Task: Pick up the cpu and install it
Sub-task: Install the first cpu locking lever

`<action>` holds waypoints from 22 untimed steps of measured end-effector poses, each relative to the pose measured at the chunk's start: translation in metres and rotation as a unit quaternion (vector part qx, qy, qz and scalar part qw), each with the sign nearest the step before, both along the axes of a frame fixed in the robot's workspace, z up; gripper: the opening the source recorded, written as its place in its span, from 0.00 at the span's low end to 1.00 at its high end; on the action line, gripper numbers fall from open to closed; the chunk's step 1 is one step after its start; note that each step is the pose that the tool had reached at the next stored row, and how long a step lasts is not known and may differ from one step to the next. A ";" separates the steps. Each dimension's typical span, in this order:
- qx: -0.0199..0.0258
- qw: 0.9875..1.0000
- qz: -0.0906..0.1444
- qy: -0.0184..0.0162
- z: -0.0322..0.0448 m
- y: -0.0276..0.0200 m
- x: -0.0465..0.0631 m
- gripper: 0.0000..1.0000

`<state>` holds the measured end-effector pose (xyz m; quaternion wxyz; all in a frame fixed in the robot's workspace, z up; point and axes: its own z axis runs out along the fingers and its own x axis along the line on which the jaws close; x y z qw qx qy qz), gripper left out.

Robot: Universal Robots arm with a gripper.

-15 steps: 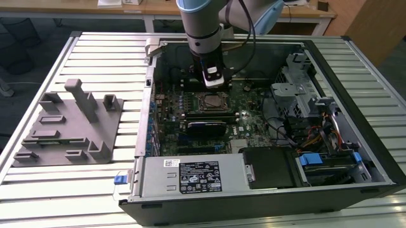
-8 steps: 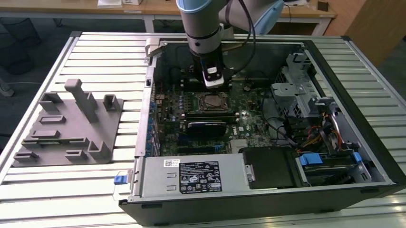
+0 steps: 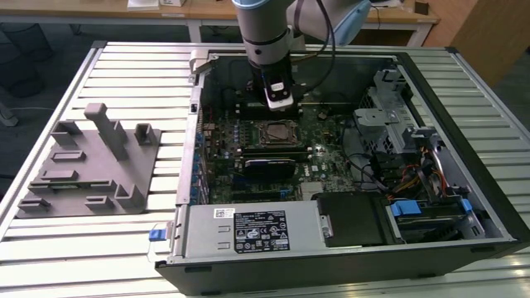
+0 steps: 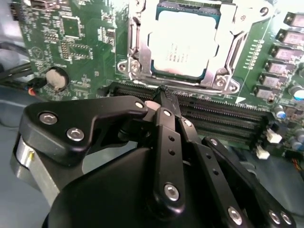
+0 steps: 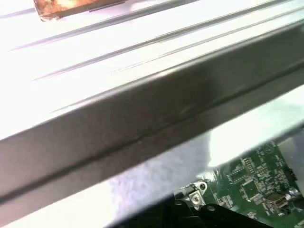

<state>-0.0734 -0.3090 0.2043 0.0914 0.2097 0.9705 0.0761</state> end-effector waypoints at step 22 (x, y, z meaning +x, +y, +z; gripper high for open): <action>-0.013 1.000 0.000 0.022 0.0150 -0.0039 0.007 0.11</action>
